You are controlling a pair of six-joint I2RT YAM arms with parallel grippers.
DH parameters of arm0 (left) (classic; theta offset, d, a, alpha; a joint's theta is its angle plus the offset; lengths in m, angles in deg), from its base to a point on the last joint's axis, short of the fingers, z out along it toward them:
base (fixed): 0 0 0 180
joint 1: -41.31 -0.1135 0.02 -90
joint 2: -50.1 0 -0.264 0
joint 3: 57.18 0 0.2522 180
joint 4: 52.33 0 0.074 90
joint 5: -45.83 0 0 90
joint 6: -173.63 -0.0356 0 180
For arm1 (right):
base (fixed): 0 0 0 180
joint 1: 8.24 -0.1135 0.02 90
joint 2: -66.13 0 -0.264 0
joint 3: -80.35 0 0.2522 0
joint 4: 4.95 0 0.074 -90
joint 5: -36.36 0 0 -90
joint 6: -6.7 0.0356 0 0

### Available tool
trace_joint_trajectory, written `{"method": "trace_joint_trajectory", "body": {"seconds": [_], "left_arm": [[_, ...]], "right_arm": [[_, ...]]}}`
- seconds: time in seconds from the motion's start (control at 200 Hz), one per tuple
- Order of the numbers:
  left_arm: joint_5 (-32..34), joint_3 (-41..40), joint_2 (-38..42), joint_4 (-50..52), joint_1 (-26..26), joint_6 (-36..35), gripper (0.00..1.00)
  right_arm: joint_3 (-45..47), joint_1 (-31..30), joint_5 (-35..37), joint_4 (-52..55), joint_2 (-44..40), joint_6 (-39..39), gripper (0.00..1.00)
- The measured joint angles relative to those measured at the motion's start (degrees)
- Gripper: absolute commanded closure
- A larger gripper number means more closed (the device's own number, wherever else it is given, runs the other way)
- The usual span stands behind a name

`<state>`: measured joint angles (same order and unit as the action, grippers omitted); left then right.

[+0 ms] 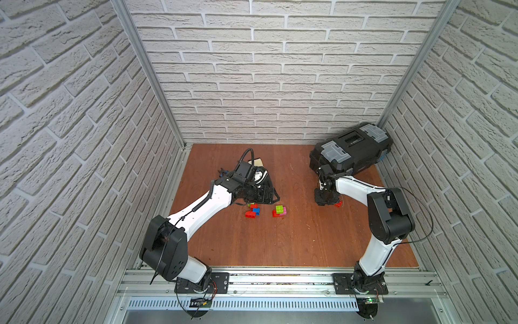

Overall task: Assemble the letter s with lego
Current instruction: Pick up the lego brick from the center of the board.

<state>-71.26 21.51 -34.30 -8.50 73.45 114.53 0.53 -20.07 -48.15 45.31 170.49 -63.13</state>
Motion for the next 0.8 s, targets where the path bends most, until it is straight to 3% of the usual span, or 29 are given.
{"method": "trace_joint_trajectory", "body": {"seconds": [0.155, 0.3, 0.51, 0.8], "left_arm": [[0.0, 0.0, 0.0, 0.2, -0.3, -0.1, 0.02], [-0.4, -0.5, 0.6, 0.4, -1.3, -0.2, 0.02], [-1.3, -2.1, 2.4, 1.4, -3.1, -0.4, 0.02], [-1.9, -4.0, 5.5, 3.6, -5.4, -1.6, 0.02]], "right_arm": [[0.9, -0.6, 0.1, 0.6, -1.7, 0.7, 0.66], [5.6, -3.5, 0.4, 1.6, -9.0, 3.7, 0.66], [12.1, -14.1, 0.8, 3.8, -18.2, 11.8, 0.67], [12.9, -28.9, 0.9, 5.2, -18.8, 24.5, 0.67]]}}
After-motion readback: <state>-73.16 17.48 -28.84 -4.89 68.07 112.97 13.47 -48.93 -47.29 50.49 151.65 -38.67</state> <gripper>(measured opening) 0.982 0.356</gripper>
